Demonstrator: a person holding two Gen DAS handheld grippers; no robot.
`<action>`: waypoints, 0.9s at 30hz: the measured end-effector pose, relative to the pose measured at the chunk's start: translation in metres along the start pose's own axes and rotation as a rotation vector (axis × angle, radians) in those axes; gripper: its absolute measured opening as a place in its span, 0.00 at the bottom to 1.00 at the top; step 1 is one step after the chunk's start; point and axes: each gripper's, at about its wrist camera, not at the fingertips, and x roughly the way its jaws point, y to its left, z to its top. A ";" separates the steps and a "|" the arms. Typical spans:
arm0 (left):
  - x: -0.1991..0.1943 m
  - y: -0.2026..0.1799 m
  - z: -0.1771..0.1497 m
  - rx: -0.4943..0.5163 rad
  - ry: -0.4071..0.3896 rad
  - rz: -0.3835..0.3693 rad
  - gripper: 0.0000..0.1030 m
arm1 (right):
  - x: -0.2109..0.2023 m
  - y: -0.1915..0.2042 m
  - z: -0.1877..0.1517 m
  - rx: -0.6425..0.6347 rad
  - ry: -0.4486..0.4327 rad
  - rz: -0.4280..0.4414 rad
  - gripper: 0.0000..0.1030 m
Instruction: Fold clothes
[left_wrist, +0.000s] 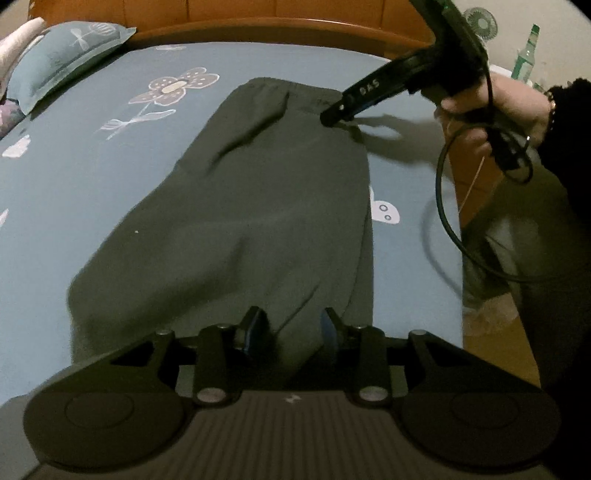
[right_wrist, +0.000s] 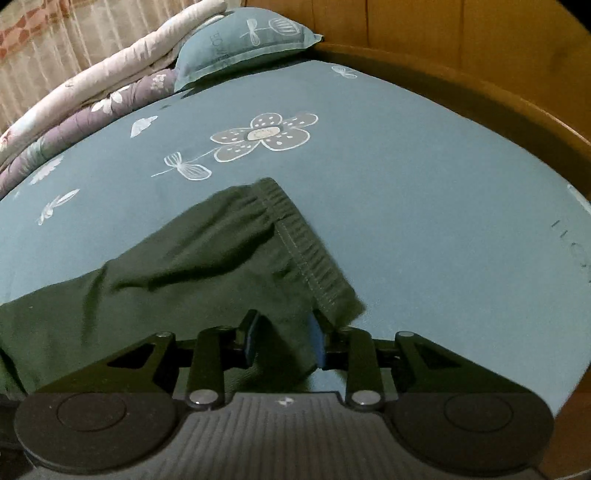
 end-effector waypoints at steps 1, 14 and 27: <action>-0.004 0.002 0.003 -0.002 -0.017 0.015 0.34 | -0.005 0.003 0.002 -0.010 -0.011 0.004 0.41; -0.003 0.015 -0.019 -0.222 -0.025 0.080 0.38 | 0.039 0.060 0.005 -0.129 0.071 0.123 0.60; -0.056 0.053 -0.081 -0.608 -0.023 0.086 0.46 | 0.005 0.098 0.003 -0.245 -0.002 0.154 0.69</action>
